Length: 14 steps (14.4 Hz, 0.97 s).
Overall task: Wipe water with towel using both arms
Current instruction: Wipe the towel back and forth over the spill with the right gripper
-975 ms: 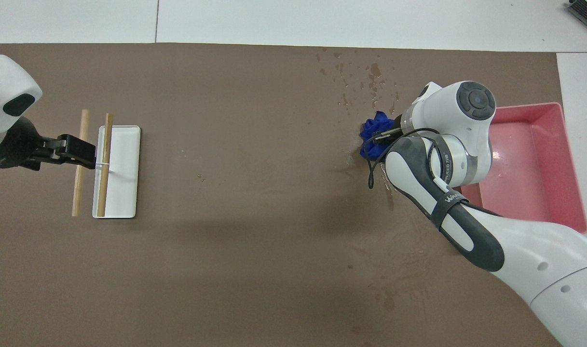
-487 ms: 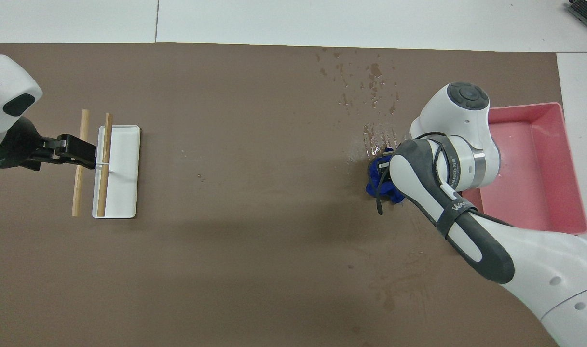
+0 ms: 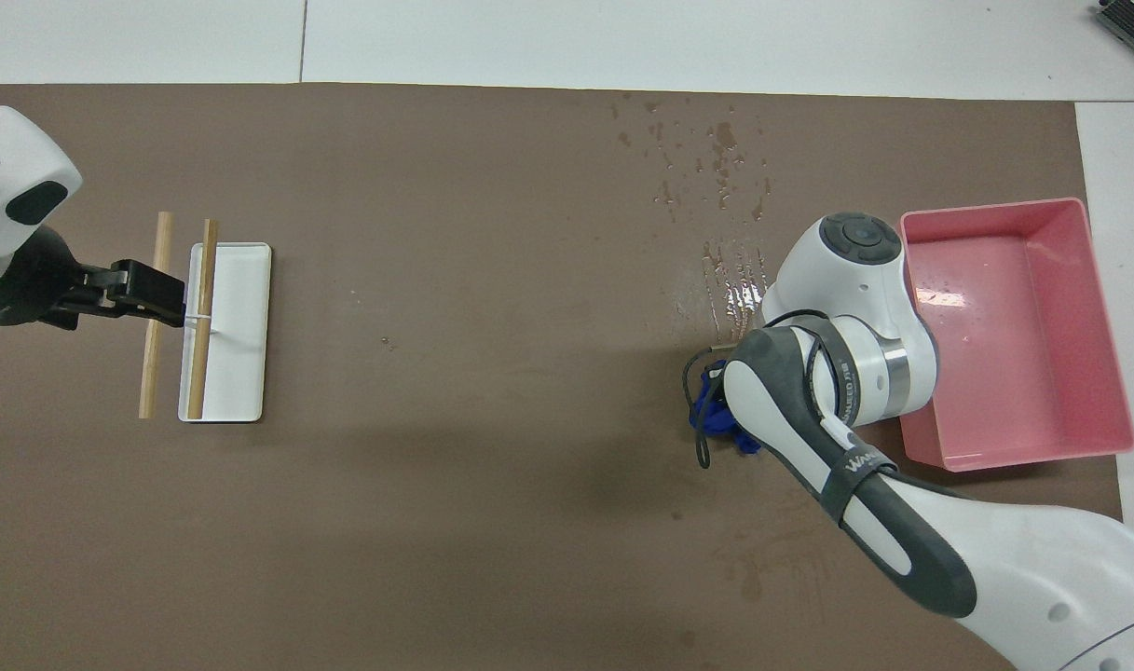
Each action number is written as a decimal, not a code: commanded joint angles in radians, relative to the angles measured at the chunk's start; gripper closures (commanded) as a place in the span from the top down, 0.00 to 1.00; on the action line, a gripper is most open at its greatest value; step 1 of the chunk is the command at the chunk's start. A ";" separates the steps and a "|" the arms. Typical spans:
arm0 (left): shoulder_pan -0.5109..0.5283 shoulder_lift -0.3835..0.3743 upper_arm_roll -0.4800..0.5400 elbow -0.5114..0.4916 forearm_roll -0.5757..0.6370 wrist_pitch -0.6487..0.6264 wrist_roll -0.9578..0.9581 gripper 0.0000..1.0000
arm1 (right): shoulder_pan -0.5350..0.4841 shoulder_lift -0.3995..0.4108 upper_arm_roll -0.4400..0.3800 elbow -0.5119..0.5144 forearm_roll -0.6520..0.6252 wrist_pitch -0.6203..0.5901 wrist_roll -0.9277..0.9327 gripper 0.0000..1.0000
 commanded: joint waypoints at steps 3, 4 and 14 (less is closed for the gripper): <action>-0.005 -0.021 0.006 -0.027 0.014 0.013 0.001 1.00 | -0.004 -0.121 0.007 -0.142 0.089 -0.005 0.007 0.00; -0.005 -0.021 0.006 -0.027 0.014 0.013 0.001 1.00 | -0.007 -0.118 0.005 -0.139 0.089 0.013 -0.008 0.00; -0.006 -0.021 0.006 -0.027 0.014 0.013 0.001 1.00 | -0.116 0.026 0.002 -0.027 -0.075 0.481 -0.284 0.00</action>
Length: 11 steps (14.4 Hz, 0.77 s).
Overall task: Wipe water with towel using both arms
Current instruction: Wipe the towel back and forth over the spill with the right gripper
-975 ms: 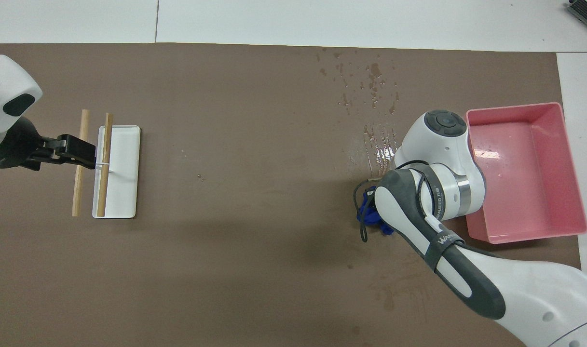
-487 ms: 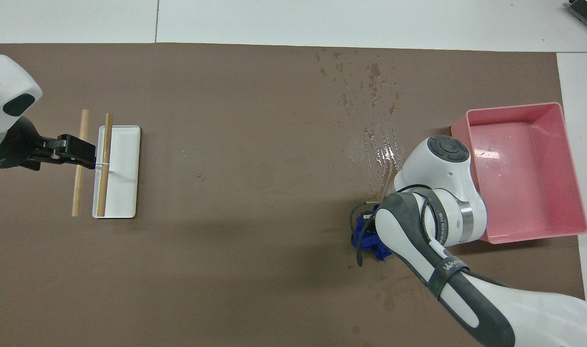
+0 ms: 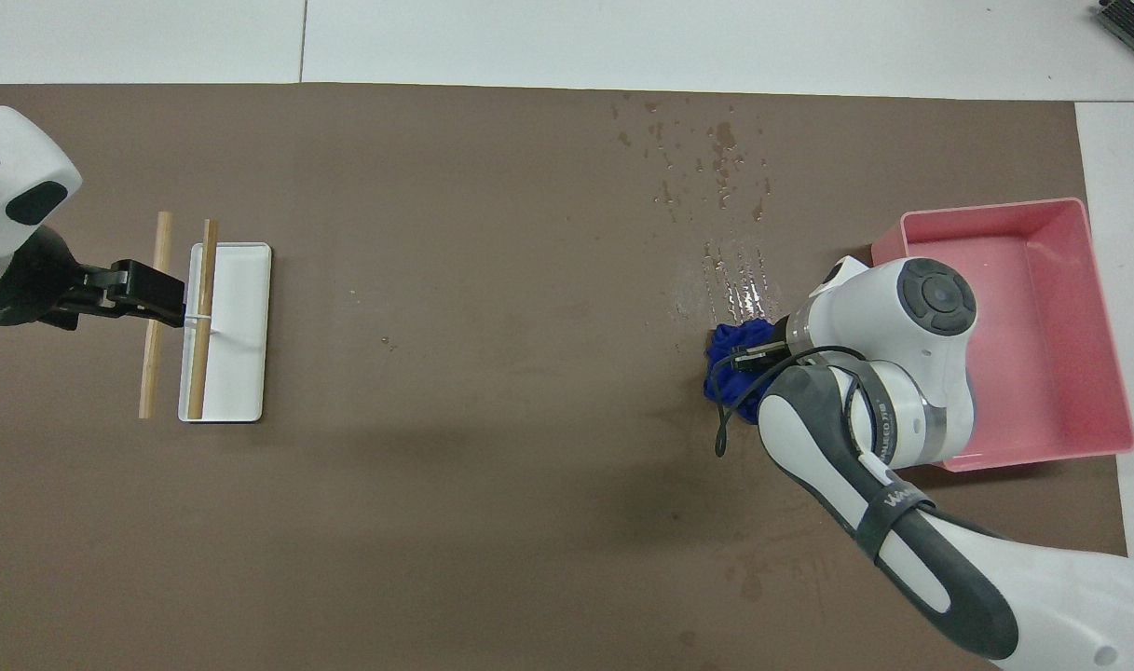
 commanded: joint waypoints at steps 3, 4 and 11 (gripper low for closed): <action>-0.005 -0.021 0.006 -0.027 0.014 0.013 0.001 1.00 | -0.050 0.159 0.007 0.147 -0.054 0.134 -0.091 0.00; -0.005 -0.021 0.006 -0.027 0.014 0.013 0.001 1.00 | -0.049 0.194 0.007 0.180 -0.054 0.153 -0.093 0.00; -0.006 -0.021 0.006 -0.027 0.014 0.013 0.001 1.00 | -0.063 0.320 0.008 0.378 -0.129 0.173 -0.110 0.00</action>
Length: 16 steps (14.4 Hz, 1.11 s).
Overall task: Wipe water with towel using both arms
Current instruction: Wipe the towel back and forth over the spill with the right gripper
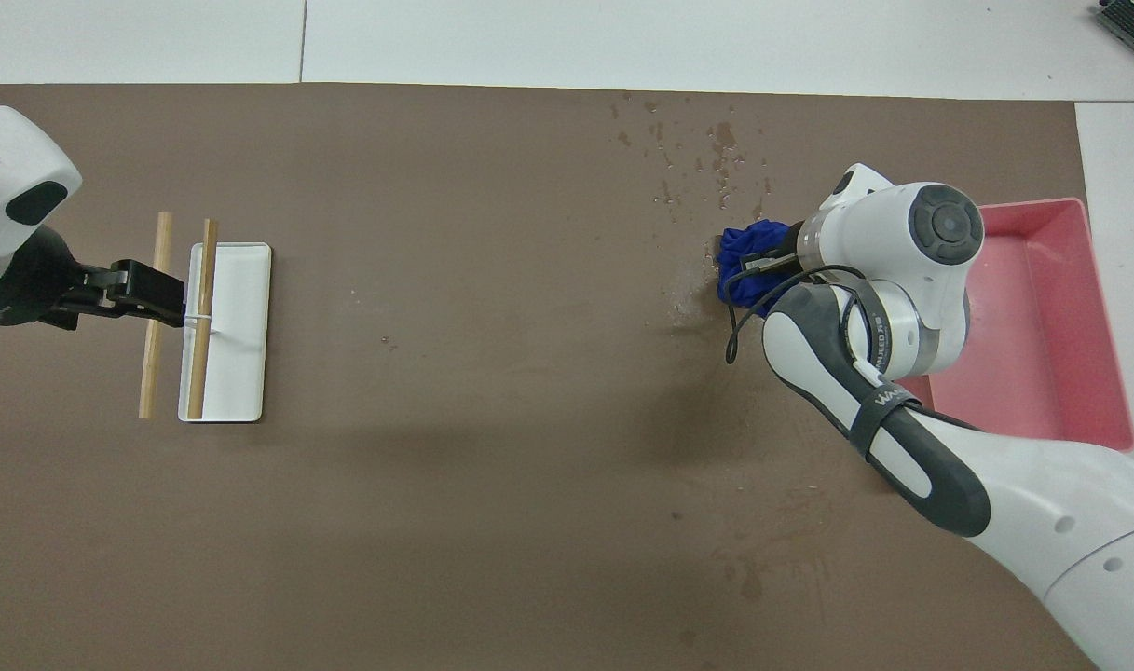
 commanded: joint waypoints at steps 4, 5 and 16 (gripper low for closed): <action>-0.005 -0.021 0.006 -0.027 0.014 0.013 0.001 1.00 | 0.023 0.104 0.011 0.068 0.003 0.087 0.071 0.00; -0.005 -0.021 0.006 -0.026 0.014 0.015 0.001 1.00 | 0.030 0.104 0.012 0.065 0.023 0.074 0.143 0.00; -0.006 -0.021 0.006 -0.027 0.014 0.013 0.001 1.00 | 0.091 0.046 0.029 -0.001 0.324 -0.197 0.437 0.00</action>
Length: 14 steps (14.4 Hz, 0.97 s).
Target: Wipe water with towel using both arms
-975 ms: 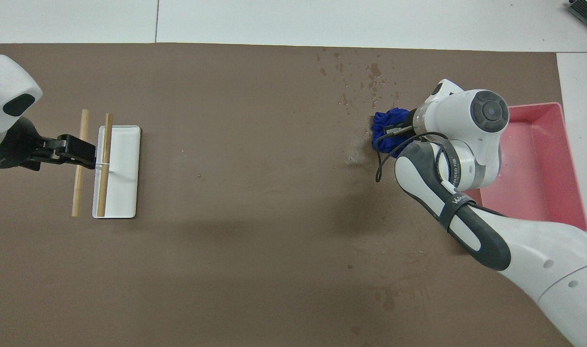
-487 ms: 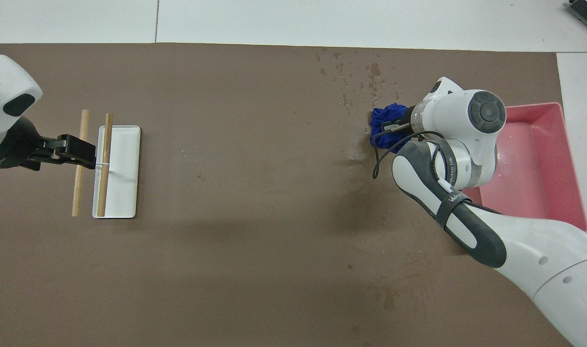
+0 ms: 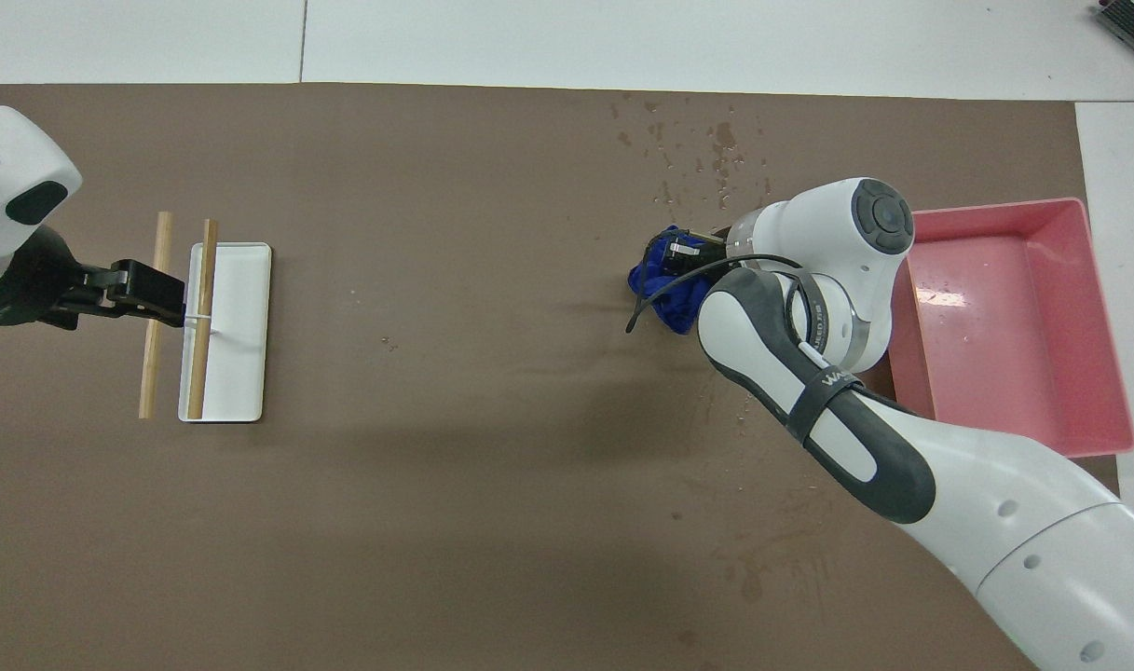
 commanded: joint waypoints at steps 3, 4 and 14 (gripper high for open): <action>-0.006 -0.022 0.006 -0.027 0.014 0.013 0.001 1.00 | -0.027 -0.037 0.017 -0.143 0.018 -0.177 0.014 0.00; -0.006 -0.021 0.006 -0.026 0.014 0.013 0.001 1.00 | -0.029 -0.050 0.017 -0.175 0.018 -0.181 0.012 0.00; -0.006 -0.021 0.006 -0.027 0.014 0.013 0.001 1.00 | -0.157 -0.046 0.014 -0.228 -0.415 0.010 -0.445 0.00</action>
